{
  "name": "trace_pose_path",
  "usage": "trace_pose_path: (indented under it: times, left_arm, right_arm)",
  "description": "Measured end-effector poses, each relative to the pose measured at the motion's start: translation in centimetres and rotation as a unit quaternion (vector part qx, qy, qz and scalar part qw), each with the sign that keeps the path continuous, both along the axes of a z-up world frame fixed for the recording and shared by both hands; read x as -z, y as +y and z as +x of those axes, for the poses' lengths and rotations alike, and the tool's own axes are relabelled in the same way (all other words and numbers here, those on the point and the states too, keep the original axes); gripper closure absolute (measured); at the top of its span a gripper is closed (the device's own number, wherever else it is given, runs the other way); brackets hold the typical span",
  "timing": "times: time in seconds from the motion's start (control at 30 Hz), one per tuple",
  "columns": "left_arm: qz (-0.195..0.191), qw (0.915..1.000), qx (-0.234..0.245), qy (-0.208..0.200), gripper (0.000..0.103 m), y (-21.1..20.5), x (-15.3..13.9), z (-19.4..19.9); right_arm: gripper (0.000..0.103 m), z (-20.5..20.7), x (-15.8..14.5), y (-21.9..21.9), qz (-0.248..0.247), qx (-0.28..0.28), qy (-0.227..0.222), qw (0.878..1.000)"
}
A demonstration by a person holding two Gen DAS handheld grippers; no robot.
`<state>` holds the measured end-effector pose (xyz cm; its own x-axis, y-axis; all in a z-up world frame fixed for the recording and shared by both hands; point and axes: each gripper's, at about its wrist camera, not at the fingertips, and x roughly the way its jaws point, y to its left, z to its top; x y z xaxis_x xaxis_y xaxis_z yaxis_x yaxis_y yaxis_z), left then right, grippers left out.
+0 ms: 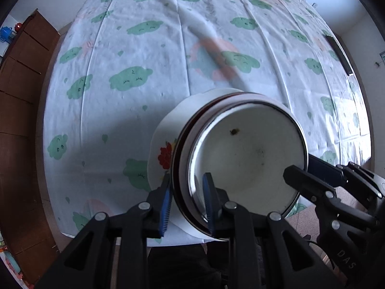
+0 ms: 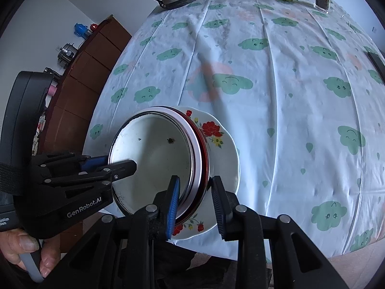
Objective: Organize plates and bowls
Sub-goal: 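Lower the bowl stack onto the red-flower plate stack with both grippers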
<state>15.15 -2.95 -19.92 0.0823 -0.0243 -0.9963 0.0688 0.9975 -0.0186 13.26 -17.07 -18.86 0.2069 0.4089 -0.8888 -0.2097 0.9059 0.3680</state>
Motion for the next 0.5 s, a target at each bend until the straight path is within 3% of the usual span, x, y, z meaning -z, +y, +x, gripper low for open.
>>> trace_pose_path:
  times: [0.5]
  left_arm:
    - [-0.001,1.0000,-0.001,-0.001,0.081,-0.12,0.55,0.07]
  right_arm:
    - [0.074,0.02,0.44,-0.06,-0.002,0.002,0.003,1.000]
